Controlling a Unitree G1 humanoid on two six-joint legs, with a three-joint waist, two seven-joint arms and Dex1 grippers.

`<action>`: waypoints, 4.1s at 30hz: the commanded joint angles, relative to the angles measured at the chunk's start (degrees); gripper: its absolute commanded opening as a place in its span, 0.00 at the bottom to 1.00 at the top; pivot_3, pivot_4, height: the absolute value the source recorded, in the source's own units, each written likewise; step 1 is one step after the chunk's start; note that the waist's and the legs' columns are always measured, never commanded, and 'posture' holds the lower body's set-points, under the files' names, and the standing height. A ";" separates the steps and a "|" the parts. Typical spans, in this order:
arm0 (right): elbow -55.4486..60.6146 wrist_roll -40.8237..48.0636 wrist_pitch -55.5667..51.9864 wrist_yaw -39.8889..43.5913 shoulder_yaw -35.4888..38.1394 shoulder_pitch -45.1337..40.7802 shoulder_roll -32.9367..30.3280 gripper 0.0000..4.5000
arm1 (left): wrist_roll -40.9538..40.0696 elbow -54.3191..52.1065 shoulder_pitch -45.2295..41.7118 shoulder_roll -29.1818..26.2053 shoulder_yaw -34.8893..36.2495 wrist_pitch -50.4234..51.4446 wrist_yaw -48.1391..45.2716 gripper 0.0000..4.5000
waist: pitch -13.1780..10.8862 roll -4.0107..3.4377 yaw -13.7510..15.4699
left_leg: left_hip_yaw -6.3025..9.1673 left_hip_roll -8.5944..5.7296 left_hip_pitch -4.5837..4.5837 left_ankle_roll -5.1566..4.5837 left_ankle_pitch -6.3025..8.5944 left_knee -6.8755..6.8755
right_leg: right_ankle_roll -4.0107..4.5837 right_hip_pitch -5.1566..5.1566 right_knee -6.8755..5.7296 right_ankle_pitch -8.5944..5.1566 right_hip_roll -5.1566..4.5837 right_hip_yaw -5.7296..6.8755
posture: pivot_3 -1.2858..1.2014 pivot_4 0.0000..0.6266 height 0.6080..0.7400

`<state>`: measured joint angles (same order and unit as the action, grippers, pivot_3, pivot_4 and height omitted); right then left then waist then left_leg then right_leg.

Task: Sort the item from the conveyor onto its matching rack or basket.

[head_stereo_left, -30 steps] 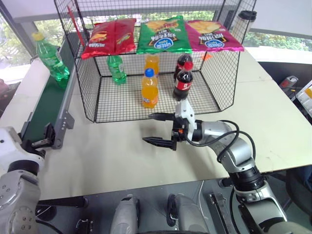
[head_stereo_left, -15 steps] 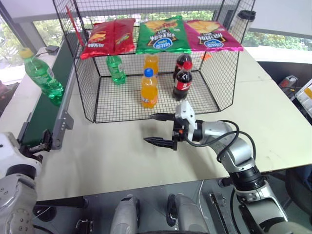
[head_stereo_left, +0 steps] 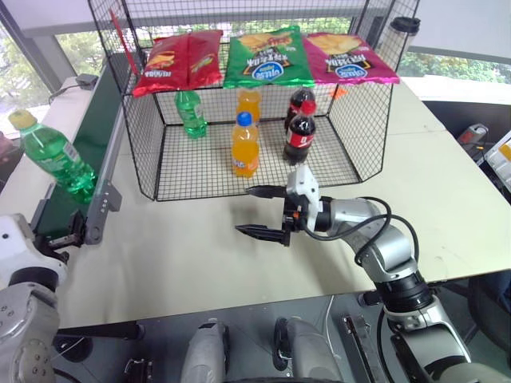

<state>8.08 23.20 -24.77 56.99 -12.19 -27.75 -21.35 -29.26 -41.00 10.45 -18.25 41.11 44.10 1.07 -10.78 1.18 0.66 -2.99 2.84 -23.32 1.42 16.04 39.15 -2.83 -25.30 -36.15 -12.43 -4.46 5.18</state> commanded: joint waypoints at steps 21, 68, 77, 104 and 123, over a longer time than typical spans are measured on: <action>0.70 -0.47 1.38 0.19 0.44 0.58 -0.40 1.00 | -0.88 0.40 -3.15 -3.52 -1.61 -2.98 -2.53 0.60 | -0.01 -0.01 0.20 | -0.01 0.00 0.00 0.00 0.00 0.00 | 0.01 0.02 0.00 0.00 -0.01 0.01 | 0.52 0.24 1.00; -5.81 -12.23 1.58 -9.84 0.71 -4.42 -0.45 1.00 | 16.76 31.80 -37.63 5.86 -39.18 -22.06 -0.20 0.60 | -0.02 0.01 0.06 | -0.08 -0.01 -0.09 0.00 -0.01 -0.02 | -0.20 -0.03 0.04 0.15 0.09 0.01 | 0.52 0.24 1.00; -4.21 -11.01 0.39 -9.88 1.05 -3.93 -0.66 1.00 | 20.40 45.45 -40.78 7.46 -37.81 -28.48 -0.30 0.60 | -0.02 0.01 0.05 | -0.08 -0.01 -0.09 0.00 -0.02 -0.02 | -0.21 -0.03 0.03 0.16 0.08 0.03 | 0.52 0.24 1.00; -4.24 -10.27 0.23 -9.21 0.31 -3.78 -0.31 1.00 | 23.55 39.62 -40.55 7.56 -36.26 -26.69 0.83 0.99 | -0.02 0.01 0.00 | -0.09 0.00 -0.08 0.00 -0.02 -0.02 | -0.22 -0.02 -0.01 0.16 0.04 0.06 | 0.52 0.24 1.00; -3.66 -10.14 0.16 -9.01 -0.05 -3.36 0.24 1.00 | 21.73 5.39 -23.04 1.68 -34.92 -7.22 -3.92 0.99 | -0.02 0.01 -0.09 | -0.05 0.00 -0.05 0.00 -0.02 -0.02 | -0.21 -0.01 -0.02 0.16 0.04 0.05 | 0.52 0.24 1.00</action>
<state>2.15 12.19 -25.10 47.78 -12.78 -31.16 -21.24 -7.61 -31.36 -14.09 -15.83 5.80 35.83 -2.31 -10.80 1.19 0.57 -3.05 2.84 -23.36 1.43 16.02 39.13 -3.04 -25.31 -36.17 -12.28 -4.42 5.22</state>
